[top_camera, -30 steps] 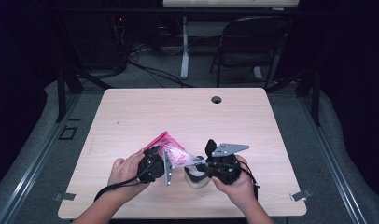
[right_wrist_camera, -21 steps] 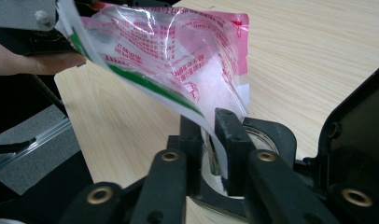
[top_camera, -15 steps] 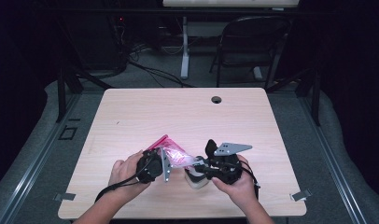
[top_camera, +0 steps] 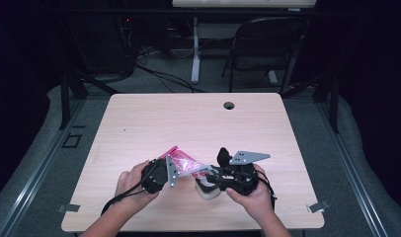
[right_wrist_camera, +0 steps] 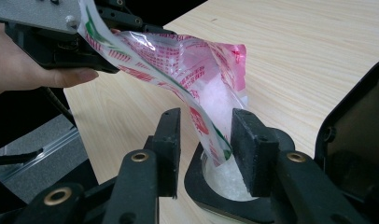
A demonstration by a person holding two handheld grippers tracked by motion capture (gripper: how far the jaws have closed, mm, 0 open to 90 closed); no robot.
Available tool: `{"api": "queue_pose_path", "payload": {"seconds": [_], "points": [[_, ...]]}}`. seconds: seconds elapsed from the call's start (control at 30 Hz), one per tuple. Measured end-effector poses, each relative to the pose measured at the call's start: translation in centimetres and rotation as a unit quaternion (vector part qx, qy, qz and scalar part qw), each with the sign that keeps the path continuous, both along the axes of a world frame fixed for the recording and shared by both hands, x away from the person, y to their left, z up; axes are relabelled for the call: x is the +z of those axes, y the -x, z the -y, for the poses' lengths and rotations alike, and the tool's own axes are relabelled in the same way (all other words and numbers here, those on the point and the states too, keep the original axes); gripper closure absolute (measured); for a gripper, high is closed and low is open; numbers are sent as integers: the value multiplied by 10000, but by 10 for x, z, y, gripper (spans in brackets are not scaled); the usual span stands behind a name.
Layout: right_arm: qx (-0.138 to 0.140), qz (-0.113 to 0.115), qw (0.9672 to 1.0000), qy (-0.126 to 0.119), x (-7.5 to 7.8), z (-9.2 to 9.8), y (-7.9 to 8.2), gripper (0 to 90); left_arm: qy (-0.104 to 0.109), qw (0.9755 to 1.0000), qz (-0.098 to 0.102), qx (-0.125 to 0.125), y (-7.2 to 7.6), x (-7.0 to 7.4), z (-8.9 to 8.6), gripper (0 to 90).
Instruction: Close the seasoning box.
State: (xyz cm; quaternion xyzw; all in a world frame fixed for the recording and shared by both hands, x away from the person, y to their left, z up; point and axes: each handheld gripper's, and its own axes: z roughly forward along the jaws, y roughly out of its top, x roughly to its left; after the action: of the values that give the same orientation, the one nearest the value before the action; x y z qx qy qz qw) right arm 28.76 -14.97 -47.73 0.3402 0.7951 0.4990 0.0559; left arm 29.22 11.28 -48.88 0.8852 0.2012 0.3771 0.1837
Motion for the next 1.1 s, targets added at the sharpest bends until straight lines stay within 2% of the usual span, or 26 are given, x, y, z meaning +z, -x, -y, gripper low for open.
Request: {"api": "queue_pose_path", "payload": {"seconds": [0.23,0.33,0.4,0.57,0.7,0.87,0.97,1.1], "points": [[-24,21,10000,-11,0,0,0,619,175,9997,-126,67,-1,-4,-4,794],[-34,25,10000,-20,0,0,0,619,307,9992,-256,80,-2,-5,-5,795],[-44,20,10000,-26,0,0,0,619,470,9983,-330,93,-3,-7,-7,795],[-57,27,10000,-32,0,1,-1,617,686,9957,-611,145,-7,-8,-11,796],[-88,20,10000,-38,0,2,-1,617,814,9941,-712,122,-8,-11,-13,797],[-102,10,9999,-64,0,2,-1,617,1042,9899,-945,162,-10,-16,-16,798],[-102,7,9999,-64,-1,2,-1,617,1089,9888,-1008,172,-11,-17,-17,799],[-103,-6,9999,-59,-1,2,-1,617,1225,9856,-1149,185,-13,-19,-19,800]]}}
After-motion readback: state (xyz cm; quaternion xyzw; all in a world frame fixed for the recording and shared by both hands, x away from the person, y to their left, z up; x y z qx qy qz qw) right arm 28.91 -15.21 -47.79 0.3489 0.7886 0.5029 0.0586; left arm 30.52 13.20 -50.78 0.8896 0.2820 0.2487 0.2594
